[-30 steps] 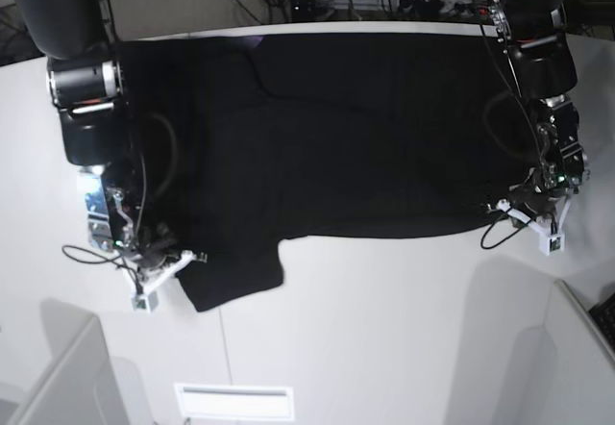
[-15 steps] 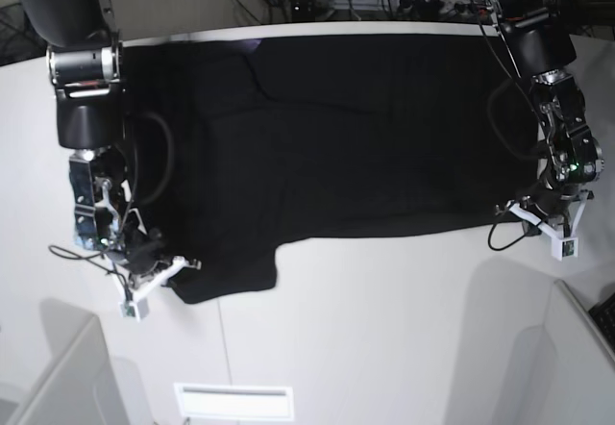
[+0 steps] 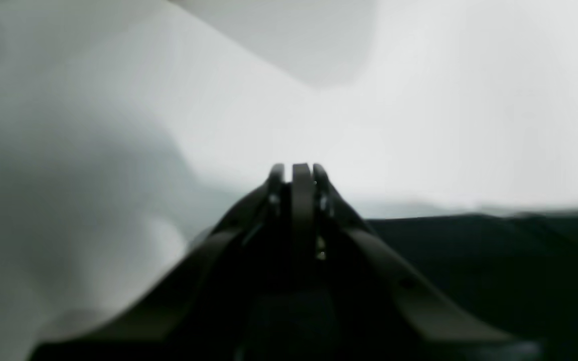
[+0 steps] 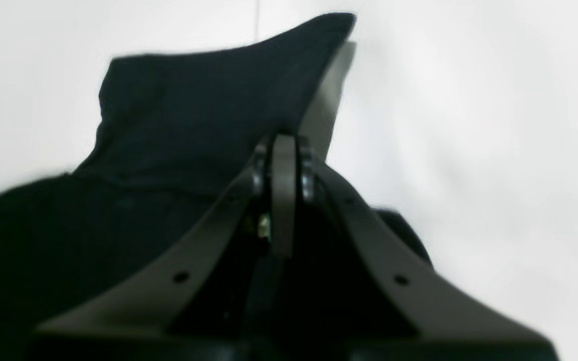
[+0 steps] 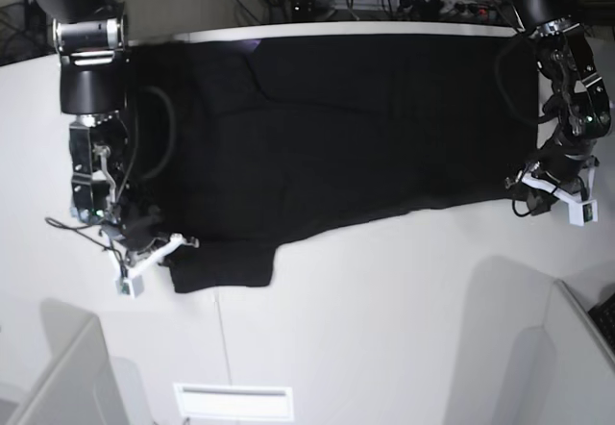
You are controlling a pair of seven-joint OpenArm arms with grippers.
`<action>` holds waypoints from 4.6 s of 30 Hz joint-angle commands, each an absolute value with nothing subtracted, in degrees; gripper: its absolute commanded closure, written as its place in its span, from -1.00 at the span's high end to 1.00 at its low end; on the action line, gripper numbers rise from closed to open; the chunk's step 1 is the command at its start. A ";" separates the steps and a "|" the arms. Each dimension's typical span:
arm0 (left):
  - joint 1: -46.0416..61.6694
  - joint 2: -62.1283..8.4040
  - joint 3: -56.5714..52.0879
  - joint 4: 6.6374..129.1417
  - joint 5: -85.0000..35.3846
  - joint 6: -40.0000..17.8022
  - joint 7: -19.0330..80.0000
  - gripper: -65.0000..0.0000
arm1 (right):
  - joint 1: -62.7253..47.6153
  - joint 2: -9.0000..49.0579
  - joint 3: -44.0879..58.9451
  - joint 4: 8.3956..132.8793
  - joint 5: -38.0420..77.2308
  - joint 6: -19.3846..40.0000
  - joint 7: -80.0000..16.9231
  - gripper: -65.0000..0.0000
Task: Fold the T-shirt properly
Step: 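Fold the hem over toward the collar with both grippers, then release the hem and regrasp the folded edge with both grippers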
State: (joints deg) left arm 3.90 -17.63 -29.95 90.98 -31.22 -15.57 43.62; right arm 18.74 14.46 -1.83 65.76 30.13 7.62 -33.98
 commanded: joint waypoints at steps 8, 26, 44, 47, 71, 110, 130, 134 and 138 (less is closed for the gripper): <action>8.84 -18.59 -30.55 99.47 -32.22 -15.96 42.42 -1.00 | 15.43 15.60 0.66 74.95 30.64 7.52 -35.21 -1.00; 15.34 -17.45 -35.82 107.74 -38.46 -15.96 49.45 -1.00 | 3.65 15.25 7.78 93.23 30.99 7.43 -42.77 -1.00; 21.67 -17.45 -39.16 111.69 -38.64 -15.96 49.45 -1.00 | -6.81 11.12 20.79 109.23 30.99 7.43 -53.93 -1.00; 23.25 -17.54 -39.16 112.40 -38.64 -15.96 49.45 -1.00 | -6.90 11.12 21.85 109.85 30.99 7.43 -57.10 -1.00; 25.71 -17.63 -39.16 112.75 -38.29 -15.96 49.45 -1.00 | -11.74 7.60 38.99 115.12 44.26 7.52 -72.84 -1.00; 33.54 -18.42 -38.99 112.22 -38.20 -15.96 49.45 -0.49 | -20.35 4.70 39.69 114.77 44.97 7.43 -71.16 -0.46; 28.53 -13.23 -37.67 108.88 -37.93 -15.96 49.19 -1.00 | -10.95 13.58 22.81 96.31 44.35 7.52 -53.67 -1.00; 27.56 -12.97 -34.33 108.35 -31.60 -15.96 49.01 -1.00 | -6.20 12.97 22.81 90.95 35.65 7.60 -52.62 -1.00; 26.51 -11.30 -33.71 107.47 -25.71 -15.96 48.92 -1.00 | -5.14 11.38 22.81 88.75 27.91 7.69 -48.13 -1.00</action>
State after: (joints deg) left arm 26.35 -10.63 -33.41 106.78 -25.54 -15.92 49.71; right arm -5.72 10.48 22.52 87.88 27.73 7.55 -49.06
